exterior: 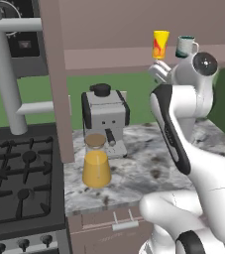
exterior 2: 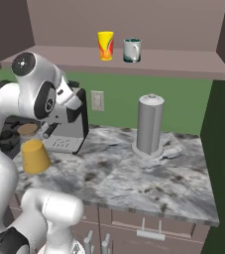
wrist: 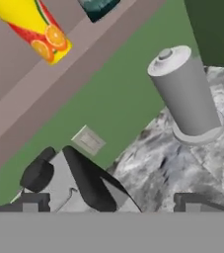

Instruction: There is a tray on the dining counter. Grab the cup, mug, and pitcher and place them on the tray. The pitcher may be placed next to the tray if it cannot fit the tray.

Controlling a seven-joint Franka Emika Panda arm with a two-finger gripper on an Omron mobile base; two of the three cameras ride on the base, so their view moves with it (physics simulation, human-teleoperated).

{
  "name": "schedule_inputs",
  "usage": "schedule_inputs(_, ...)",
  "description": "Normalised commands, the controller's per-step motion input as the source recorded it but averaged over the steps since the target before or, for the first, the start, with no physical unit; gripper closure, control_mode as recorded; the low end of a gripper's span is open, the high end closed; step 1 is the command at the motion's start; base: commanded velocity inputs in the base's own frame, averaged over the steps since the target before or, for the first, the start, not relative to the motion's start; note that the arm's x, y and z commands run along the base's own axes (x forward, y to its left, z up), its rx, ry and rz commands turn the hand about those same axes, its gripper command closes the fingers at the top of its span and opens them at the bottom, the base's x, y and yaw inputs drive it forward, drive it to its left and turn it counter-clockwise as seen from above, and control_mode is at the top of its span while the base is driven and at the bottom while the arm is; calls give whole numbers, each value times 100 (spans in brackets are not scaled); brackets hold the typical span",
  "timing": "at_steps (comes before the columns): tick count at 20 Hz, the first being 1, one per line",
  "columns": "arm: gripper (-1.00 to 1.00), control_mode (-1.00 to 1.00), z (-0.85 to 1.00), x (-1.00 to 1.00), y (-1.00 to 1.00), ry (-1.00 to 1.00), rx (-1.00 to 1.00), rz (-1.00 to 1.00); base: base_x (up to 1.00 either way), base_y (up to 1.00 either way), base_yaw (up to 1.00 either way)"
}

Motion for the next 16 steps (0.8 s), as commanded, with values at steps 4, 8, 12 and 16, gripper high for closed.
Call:
schedule_inputs(4,-100,-100,14,-1,0,-18,21,-31,0,0,0)
schedule_inputs(8,-100,-100,13,0,0,-18,17,-28,0,0,0)
schedule_inputs(12,-100,-100,26,0,-7,-13,19,-13,0,0,0)
schedule_inputs(16,-100,-100,46,0,-29,-4,22,-2,0,0,0)
